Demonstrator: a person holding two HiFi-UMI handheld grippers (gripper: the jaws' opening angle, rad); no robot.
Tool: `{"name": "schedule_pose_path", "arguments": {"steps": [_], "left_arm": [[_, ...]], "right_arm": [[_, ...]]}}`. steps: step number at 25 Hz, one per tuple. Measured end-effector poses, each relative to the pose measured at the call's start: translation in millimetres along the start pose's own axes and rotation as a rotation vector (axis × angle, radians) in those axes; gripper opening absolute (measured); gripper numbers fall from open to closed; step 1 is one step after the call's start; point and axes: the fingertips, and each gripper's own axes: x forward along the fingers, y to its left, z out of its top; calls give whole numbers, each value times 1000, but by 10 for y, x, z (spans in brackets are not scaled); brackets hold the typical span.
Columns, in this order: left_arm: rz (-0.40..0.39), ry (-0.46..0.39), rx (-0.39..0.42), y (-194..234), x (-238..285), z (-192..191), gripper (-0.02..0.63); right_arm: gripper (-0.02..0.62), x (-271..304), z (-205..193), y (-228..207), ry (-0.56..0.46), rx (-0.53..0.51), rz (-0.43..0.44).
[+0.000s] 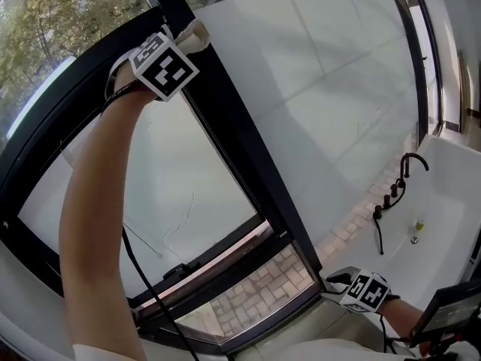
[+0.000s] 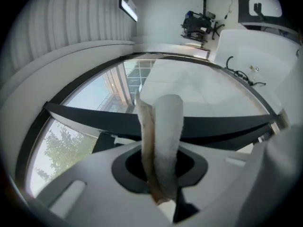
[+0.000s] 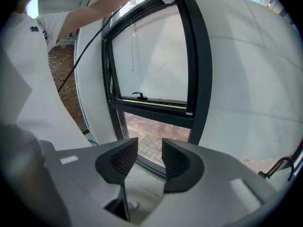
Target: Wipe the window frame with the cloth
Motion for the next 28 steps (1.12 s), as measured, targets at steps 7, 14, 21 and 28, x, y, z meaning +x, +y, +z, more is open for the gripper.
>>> {"name": "schedule_pose_path", "arguments": {"steps": [7, 14, 21, 28], "left_arm": [[-61, 89, 71, -556, 182, 4, 92], [-129, 98, 46, -1156, 222, -12, 92], [-206, 89, 44, -2084, 253, -58, 92], [-232, 107, 47, -3027, 291, -91, 92]], "right_arm": [[152, -17, -139, -39, 2, 19, -6], [153, 7, -130, -12, -13, 32, 8], [152, 21, -102, -5, -9, 9, 14], [152, -50, -109, -9, -7, 4, -1]]}}
